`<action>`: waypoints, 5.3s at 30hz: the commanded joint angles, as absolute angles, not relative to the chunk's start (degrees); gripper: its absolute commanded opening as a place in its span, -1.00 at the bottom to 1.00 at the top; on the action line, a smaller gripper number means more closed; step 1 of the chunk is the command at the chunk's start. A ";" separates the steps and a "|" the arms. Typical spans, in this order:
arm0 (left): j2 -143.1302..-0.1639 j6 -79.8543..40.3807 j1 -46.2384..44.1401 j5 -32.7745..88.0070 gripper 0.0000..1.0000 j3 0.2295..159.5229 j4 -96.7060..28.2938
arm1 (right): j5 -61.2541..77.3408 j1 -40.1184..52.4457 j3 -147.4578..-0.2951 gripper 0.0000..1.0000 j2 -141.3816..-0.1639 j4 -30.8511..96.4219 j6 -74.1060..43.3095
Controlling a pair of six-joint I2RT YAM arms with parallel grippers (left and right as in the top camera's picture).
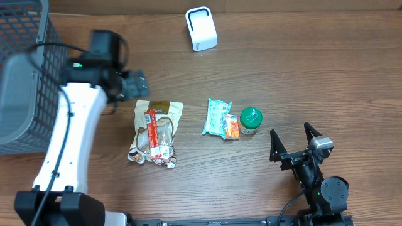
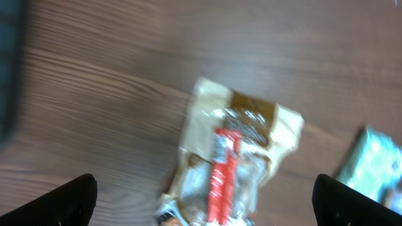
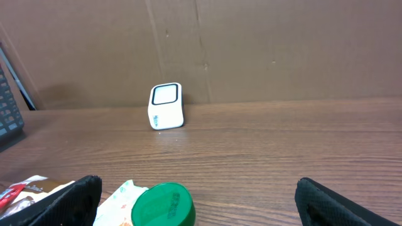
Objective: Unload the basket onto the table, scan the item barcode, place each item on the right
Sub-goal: 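Raise the left gripper away beside the basket, then move the right gripper forward toward the items on the table, then lower the right gripper onto the red stick on the snack bag and grasp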
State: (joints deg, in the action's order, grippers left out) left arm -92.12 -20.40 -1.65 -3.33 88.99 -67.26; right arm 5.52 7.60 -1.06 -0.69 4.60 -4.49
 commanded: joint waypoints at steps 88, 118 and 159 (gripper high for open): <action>-92.25 -17.15 13.39 -9.54 0.99 92.77 -66.63 | 12.64 7.44 -60.18 1.00 -30.98 45.34 -8.82; -92.25 -17.15 13.39 -9.54 1.00 92.77 -66.63 | 23.90 26.52 -90.06 -0.59 -86.59 64.79 -18.61; -92.25 -17.15 13.37 -9.54 1.00 92.77 -66.63 | 6.02 57.58 -90.06 -0.37 -118.43 38.70 -21.76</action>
